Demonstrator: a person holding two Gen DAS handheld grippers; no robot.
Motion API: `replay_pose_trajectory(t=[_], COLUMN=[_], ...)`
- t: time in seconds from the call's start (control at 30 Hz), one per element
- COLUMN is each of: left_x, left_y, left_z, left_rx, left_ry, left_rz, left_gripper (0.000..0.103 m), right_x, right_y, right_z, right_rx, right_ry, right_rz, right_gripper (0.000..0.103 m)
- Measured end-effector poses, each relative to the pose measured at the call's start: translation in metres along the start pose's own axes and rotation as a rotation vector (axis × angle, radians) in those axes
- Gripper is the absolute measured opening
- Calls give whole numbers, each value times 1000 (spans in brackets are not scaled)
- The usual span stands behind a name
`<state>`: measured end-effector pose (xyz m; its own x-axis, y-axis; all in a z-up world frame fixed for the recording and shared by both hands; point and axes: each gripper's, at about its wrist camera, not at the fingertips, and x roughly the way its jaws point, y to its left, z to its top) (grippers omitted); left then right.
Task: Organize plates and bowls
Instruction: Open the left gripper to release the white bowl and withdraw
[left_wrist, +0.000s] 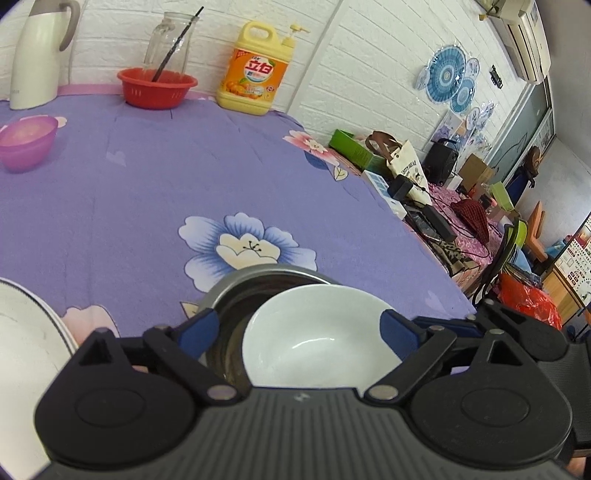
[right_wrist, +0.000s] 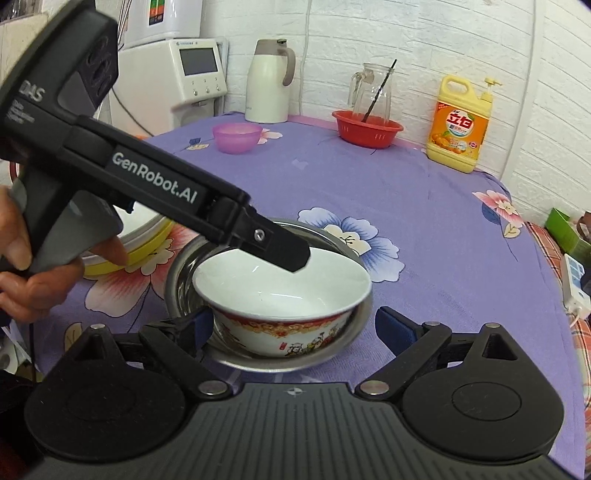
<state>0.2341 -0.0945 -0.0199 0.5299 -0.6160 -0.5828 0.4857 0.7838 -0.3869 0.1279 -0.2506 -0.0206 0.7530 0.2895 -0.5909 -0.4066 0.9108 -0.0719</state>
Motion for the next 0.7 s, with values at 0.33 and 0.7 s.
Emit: replay_pose_trajectory(t=[0.33,0.7], left_x=[-4,-10], left_y=[2,10], left_z=[4,5], left_rx=[-11,-24], left_ry=[-13,-21], left_rz=[18,50], left_gripper=[93,93], right_x=[-36,-5], right_y=[-40,-51], right_z=[-8,-18], right_rx=[201,288], right_ry=[-111,-40], right_rz=[-30,-3], right_gripper=[103,103])
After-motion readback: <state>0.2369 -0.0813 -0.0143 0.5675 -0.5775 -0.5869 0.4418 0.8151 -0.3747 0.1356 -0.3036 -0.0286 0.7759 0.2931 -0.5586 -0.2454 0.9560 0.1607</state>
